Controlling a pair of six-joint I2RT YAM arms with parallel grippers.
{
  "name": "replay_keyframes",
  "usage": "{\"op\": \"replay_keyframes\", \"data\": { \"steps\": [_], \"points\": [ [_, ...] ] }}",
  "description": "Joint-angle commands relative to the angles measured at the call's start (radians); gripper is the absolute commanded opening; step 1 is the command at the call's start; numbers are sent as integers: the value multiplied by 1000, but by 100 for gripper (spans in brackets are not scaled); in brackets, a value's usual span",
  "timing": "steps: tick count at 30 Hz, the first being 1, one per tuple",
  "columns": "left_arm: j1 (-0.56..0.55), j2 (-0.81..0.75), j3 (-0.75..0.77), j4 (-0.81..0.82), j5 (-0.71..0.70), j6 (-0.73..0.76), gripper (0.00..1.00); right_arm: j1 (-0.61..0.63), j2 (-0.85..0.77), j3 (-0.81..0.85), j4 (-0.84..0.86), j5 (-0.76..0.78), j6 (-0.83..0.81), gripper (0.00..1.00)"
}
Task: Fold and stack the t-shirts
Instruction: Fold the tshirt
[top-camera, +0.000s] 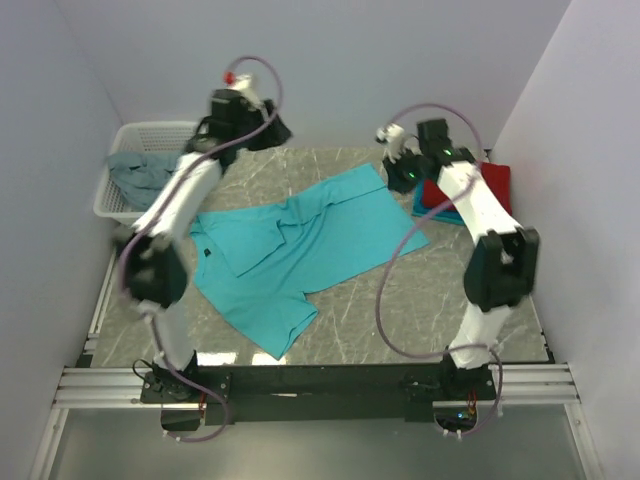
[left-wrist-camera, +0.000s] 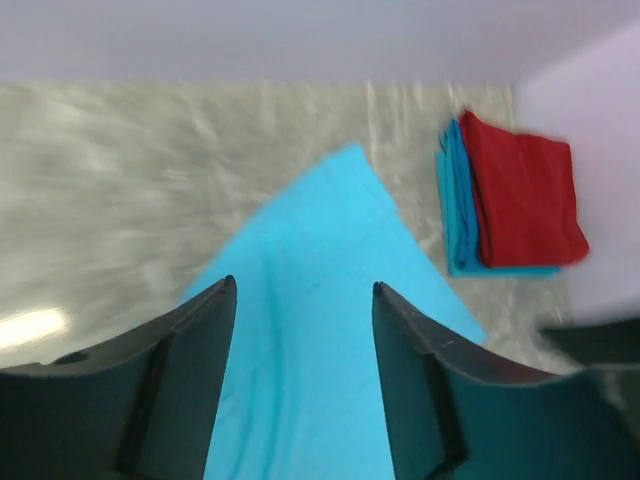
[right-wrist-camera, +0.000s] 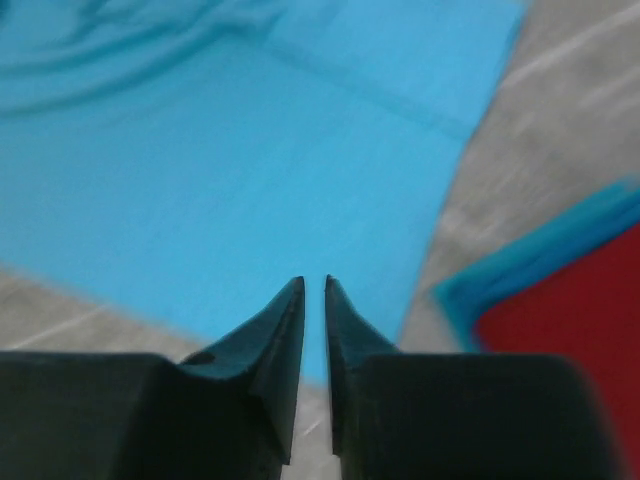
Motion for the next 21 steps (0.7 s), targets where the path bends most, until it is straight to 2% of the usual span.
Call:
{"op": "replay_keyframes", "data": {
  "steps": [1, 2, 3, 4, 5, 6, 8, 9, 11, 14, 17, 21],
  "points": [
    [0, -426, -322, 66, -268, 217, 67, 78, 222, 241, -14, 239, -42, 8],
    [6, -498, -414, 95, -328, 228, 73, 116, 280, 375, -40, 268, -47, 0],
    [10, -568, -573, 139, -353, 234, 85, 133, 339, 454, -61, 304, -51, 0],
    [15, -689, -644, 146, -374, 243, 90, 150, 459, 531, -81, 371, -64, 0],
    [20, -743, -707, 147, -394, 249, 92, 176, 517, 671, -109, 410, -70, 0],
    [36, -789, -808, 141, -398, 262, 92, 188, 566, 730, -115, 437, -77, 0],
    [49, -911, -896, 106, -416, 271, 91, 219, 672, 812, -74, 534, -105, 0],
    [49, -949, -983, 103, -427, 286, 91, 227, 701, 808, -43, 563, -129, 0],
    [50, -1050, -1065, 104, -457, 297, 90, 240, 707, 744, 67, 638, -153, 0],
    [50, -1155, -1224, 129, -505, 317, 90, 250, 735, 741, 120, 687, -170, 0],
    [50, -1192, -1243, 144, -513, 329, 91, 253, 807, 838, 72, 707, -163, 0],
    [50, -1154, -1225, 149, -499, 334, 89, 256, 835, 809, 80, 720, -180, 0]
  ]
}}
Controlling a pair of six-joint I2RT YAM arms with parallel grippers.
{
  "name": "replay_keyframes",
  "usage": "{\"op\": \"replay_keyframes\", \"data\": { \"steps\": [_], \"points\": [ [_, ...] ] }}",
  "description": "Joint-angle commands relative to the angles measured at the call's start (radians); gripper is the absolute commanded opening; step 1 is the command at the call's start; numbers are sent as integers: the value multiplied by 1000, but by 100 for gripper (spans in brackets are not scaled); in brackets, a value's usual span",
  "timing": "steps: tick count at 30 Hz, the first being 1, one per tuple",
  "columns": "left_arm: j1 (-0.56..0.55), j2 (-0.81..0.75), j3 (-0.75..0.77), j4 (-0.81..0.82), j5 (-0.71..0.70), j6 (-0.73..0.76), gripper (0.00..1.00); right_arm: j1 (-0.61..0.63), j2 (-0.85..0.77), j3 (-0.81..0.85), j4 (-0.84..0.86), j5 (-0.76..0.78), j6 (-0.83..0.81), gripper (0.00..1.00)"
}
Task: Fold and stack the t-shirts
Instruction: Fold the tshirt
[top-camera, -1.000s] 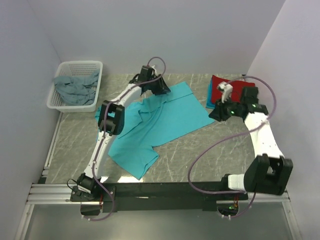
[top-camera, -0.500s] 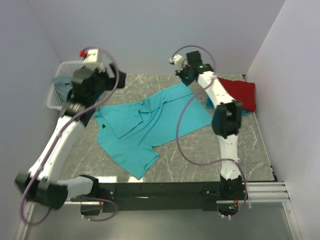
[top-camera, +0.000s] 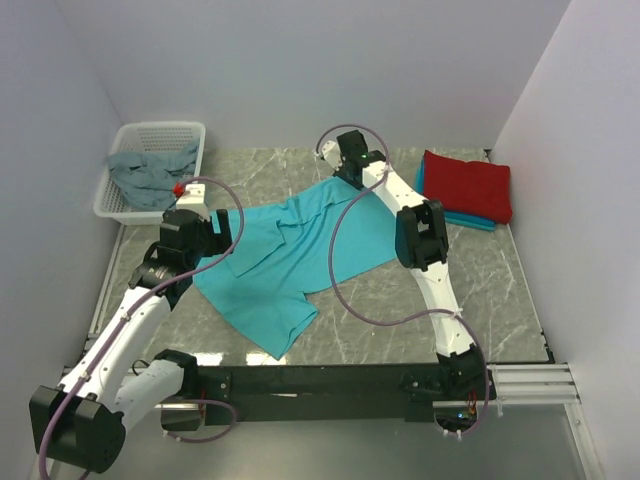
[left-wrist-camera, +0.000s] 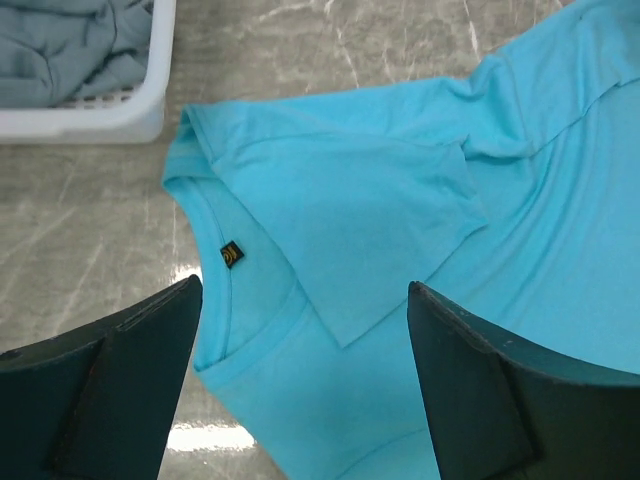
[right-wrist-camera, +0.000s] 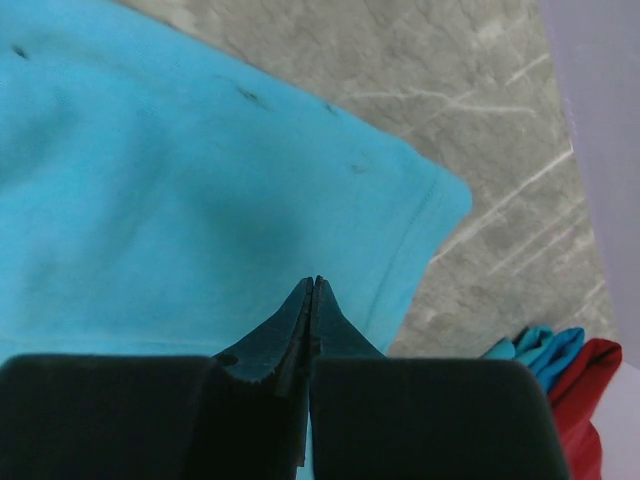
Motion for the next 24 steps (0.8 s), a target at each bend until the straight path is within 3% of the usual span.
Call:
{"op": "replay_keyframes", "data": {
  "steps": [1, 11, 24],
  "points": [
    [1, 2, 50, 60, -19, 29, 88, -7, -4, 17, 30, 59, -27, 0],
    [1, -31, 40, 57, -16, 24, 87, -10, 37, 3, -61, 80, -121, 0],
    [1, -22, 41, 55, -5, 22, 86, -66, 48, 32, -168, 16, -124, 0]
  ]
}}
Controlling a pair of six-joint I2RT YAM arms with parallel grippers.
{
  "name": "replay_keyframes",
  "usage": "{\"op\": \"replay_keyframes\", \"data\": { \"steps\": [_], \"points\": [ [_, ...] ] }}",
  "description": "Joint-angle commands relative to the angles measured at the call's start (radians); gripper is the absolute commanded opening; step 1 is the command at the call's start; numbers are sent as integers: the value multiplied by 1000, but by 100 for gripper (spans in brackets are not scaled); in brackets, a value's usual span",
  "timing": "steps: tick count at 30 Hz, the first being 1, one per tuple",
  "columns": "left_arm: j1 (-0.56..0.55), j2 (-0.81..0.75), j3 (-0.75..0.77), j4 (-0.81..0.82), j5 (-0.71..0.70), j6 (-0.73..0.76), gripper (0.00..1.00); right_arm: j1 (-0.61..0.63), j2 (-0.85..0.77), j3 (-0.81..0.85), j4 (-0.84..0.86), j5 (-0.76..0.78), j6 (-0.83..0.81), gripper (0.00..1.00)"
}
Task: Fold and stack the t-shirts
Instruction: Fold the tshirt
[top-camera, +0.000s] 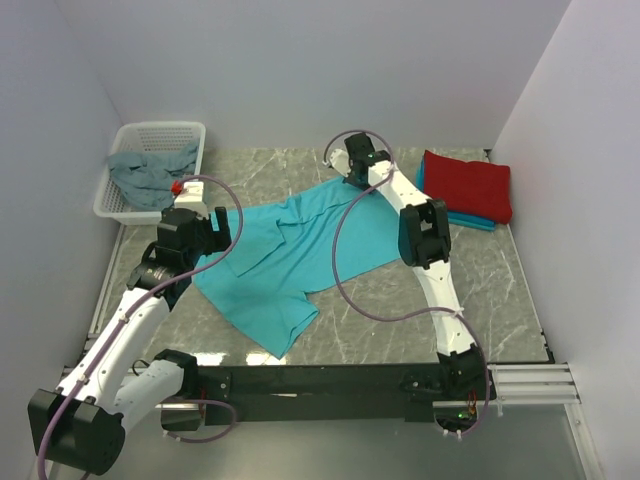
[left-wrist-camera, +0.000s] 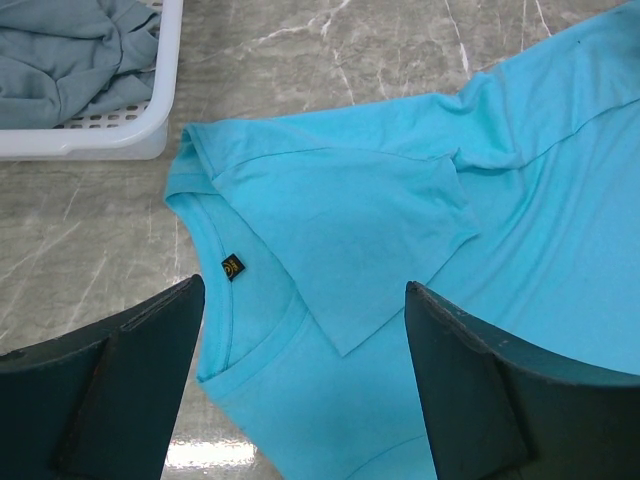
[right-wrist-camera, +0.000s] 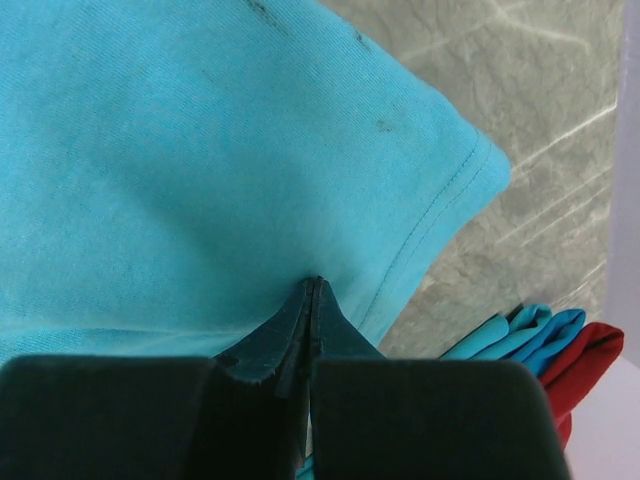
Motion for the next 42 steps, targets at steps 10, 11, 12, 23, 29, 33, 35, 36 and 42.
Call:
{"op": "replay_keyframes", "data": {
  "steps": [10, 11, 12, 23, 29, 33, 35, 36, 42],
  "points": [
    [1, 10, 29, 32, -4, 9, 86, -83, -5, -15, -81, -49, 25, 0],
    [1, 13, 28, 32, -5, 9, 86, -88, -5, -14, -81, -53, 36, 0],
    [1, 13, 28, 32, -6, 9, 86, -92, -7, -17, -79, -57, 42, 0],
    [1, 60, 32, 24, -18, 11, 88, -94, -94, -15, 47, -118, 180, 23],
    [16, 103, 21, 38, 155, 34, 99, -94, -316, -149, 8, -381, 205, 42],
    [4, 48, -18, 126, 404, 127, 100, -95, -539, -432, -32, -648, 121, 45],
    [-71, -10, -69, 160, 442, 189, 99, -101, -696, -556, -32, -777, 44, 47],
    [-110, -25, -77, 162, 433, 238, 99, -105, -752, -692, -23, -809, 21, 47],
    [-391, -133, -138, 30, 612, 586, 96, -201, -1164, -1137, 4, -1115, -258, 54]
  ]
}}
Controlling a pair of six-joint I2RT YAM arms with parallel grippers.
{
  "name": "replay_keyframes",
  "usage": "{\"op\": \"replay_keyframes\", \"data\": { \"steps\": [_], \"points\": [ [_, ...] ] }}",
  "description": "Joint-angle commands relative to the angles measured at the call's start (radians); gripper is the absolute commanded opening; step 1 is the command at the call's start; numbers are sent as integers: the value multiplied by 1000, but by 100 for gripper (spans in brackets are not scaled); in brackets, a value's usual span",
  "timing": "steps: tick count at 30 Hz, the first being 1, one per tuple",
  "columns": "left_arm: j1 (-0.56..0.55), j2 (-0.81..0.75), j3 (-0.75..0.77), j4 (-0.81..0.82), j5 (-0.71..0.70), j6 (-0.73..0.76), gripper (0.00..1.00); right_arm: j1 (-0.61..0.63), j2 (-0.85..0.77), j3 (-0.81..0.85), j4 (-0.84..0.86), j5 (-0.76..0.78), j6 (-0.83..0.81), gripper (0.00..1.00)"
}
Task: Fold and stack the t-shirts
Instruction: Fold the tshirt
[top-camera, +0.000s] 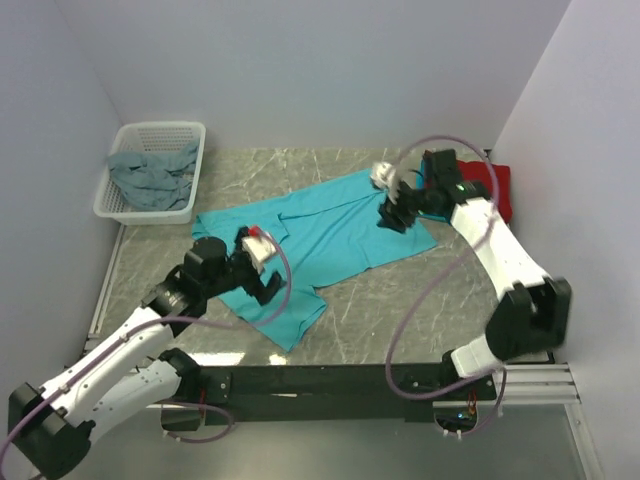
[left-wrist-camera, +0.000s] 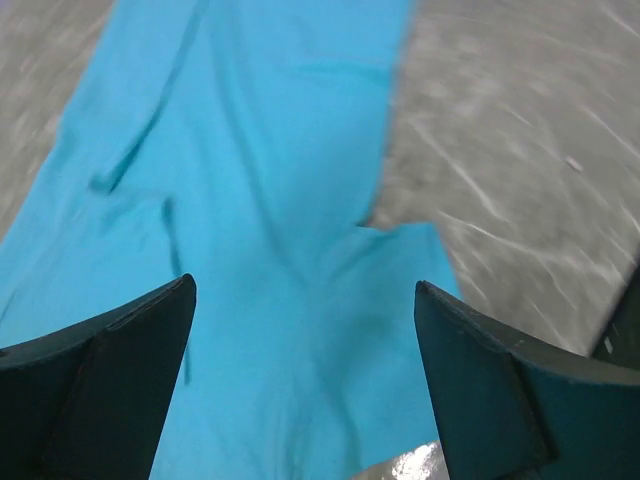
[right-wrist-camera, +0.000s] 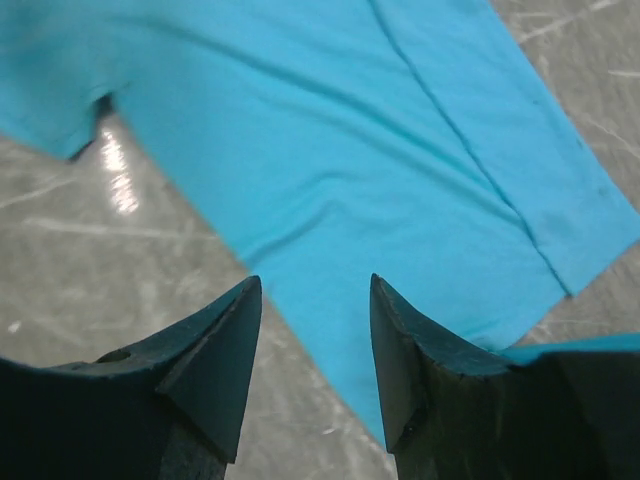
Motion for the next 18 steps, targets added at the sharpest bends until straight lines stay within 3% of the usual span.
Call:
{"op": "replay_keyframes", "data": {
  "steps": [1, 4, 6, 7, 10, 13, 18],
  "points": [
    [-133, -59, -31, -55, 167, 259, 95, -72, -158, -193, -32, -231, -208, 55],
    [-268, -64, -22, -126, 158, 251, 92, -98, -220, -255, -149, -240, -294, 55],
    [-353, -12, -1, -163, 146, 215, 78, -115, -243, -282, -184, -256, -295, 55],
    [-459, 17, 10, -184, 78, 188, 73, -141, -272, -295, -176, -262, -260, 55],
    [-615, 188, 59, -270, -74, 145, 65, -205, -340, -344, -123, -282, -200, 55],
    [-640, 270, 65, -298, -128, 129, 56, -288, -367, -352, -122, -282, -195, 55],
    [-649, 296, 27, -282, -214, 140, 51, -334, -364, -355, -165, -309, -210, 55]
  ]
}}
